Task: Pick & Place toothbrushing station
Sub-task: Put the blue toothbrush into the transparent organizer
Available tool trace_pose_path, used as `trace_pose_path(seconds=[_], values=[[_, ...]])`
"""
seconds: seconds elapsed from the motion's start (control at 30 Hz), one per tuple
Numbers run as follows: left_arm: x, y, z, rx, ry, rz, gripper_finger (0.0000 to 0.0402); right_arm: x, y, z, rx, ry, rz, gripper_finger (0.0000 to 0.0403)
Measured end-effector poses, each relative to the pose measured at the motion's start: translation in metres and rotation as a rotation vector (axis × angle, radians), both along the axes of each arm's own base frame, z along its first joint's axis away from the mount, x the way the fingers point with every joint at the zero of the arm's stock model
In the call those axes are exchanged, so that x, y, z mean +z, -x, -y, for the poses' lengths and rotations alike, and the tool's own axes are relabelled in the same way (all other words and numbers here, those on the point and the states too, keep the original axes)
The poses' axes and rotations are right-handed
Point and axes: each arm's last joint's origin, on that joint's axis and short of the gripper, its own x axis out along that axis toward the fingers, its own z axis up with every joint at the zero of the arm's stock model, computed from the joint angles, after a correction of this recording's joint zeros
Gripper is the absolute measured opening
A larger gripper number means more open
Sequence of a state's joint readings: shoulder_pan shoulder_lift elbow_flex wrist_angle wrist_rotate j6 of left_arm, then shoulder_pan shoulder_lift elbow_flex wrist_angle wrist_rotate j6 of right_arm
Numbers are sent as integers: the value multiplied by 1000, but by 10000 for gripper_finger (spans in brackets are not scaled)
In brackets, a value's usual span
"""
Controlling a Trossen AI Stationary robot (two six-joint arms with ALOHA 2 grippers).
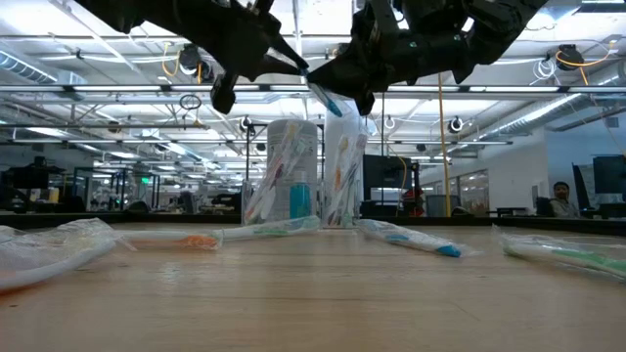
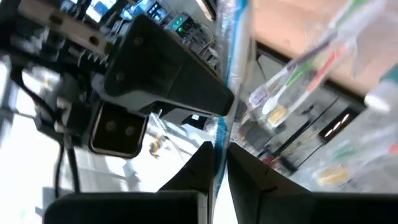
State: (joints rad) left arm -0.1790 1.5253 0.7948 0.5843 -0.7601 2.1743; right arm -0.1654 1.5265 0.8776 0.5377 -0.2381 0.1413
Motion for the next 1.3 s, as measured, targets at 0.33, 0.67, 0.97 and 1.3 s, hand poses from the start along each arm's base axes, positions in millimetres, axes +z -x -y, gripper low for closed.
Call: trace_pose_path(seconds=[0.33, 0.67, 0.97, 1.3], values=[[0, 0, 1, 23, 252, 167, 120, -1, 3, 15, -40, 1, -11, 29], [0, 1, 6, 49, 555, 358, 215, -3, 8, 35, -95, 70, -31, 23], [12, 9, 10, 164, 829, 659, 216, -4, 10, 43, -97, 184, -39, 22], [55, 37, -18, 209, 1122, 979, 196, -4, 10, 42, -82, 226, -37, 21]])
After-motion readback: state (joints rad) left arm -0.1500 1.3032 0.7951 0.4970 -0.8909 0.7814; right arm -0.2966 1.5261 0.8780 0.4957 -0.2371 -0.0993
